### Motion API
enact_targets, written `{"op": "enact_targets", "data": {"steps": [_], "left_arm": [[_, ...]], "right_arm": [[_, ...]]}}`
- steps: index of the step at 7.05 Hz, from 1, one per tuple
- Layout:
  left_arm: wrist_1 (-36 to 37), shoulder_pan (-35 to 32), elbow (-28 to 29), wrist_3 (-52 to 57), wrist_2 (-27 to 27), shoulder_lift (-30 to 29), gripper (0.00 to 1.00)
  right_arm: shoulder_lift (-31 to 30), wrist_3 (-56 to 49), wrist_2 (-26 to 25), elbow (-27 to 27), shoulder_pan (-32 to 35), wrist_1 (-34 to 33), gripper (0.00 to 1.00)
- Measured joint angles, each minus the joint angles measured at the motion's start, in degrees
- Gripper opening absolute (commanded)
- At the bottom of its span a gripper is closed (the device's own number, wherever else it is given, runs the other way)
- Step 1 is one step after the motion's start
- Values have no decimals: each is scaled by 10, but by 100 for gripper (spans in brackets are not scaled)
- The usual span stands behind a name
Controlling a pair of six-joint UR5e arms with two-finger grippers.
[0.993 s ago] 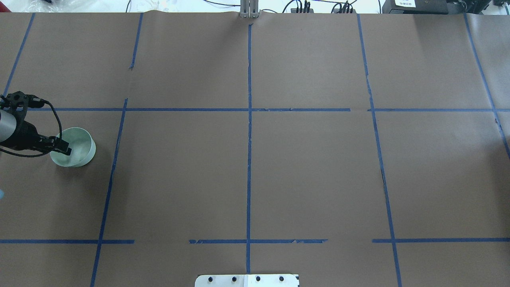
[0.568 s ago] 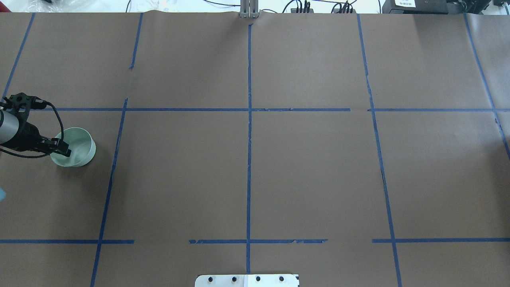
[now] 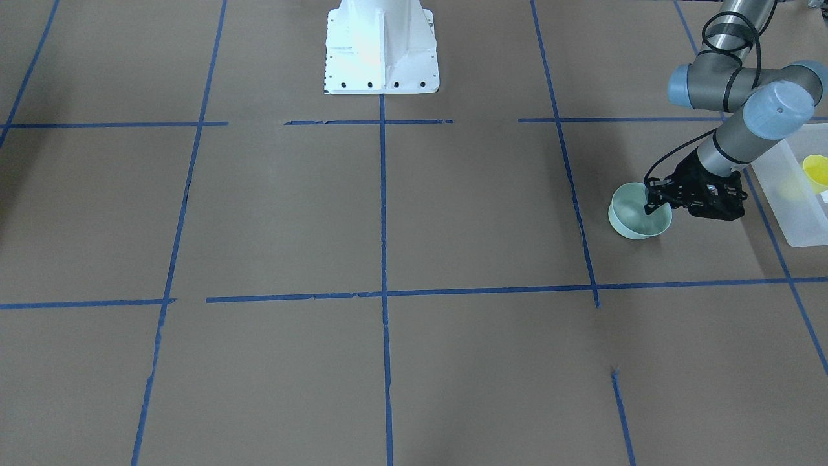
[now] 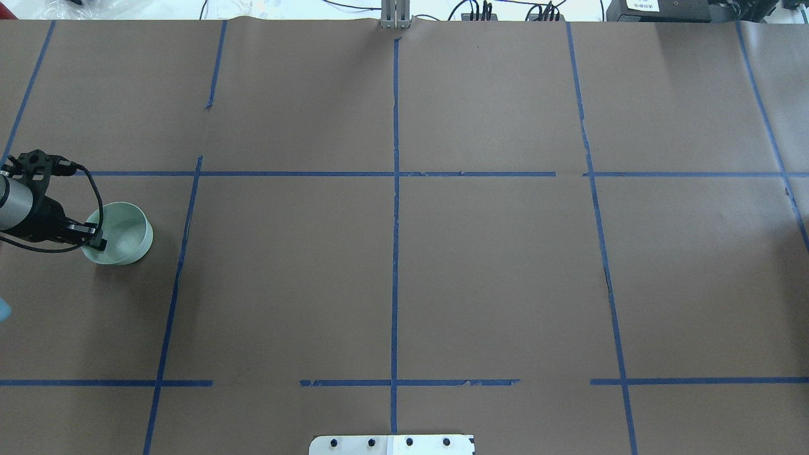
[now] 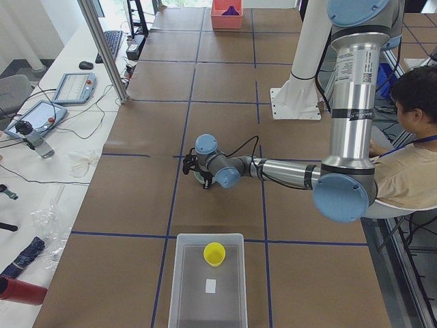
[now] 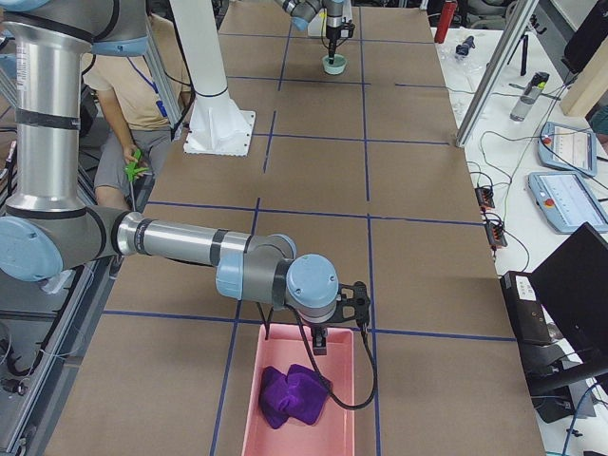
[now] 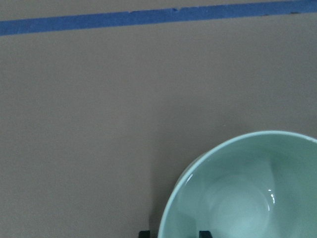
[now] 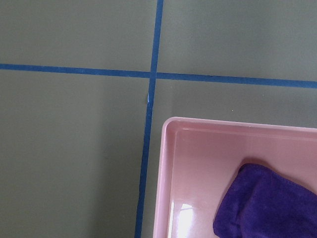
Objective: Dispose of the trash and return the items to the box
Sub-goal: 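Lift the pale green bowl with the left gripper into the clear bin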
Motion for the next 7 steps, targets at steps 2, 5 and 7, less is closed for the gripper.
{"op": "enact_targets", "data": {"steps": [2,5,7], "left_arm": [[0,-1,-14,0,8,5,0],[3,-72,-148,43,-17,80,0],[29,-232,-134,262,-51,103,0]], "right_arm": [[0,0,1,1,0,0,100],[1,3,8,6,-5,-1,100],[2,41,8,37,-25,-1,100]]}}
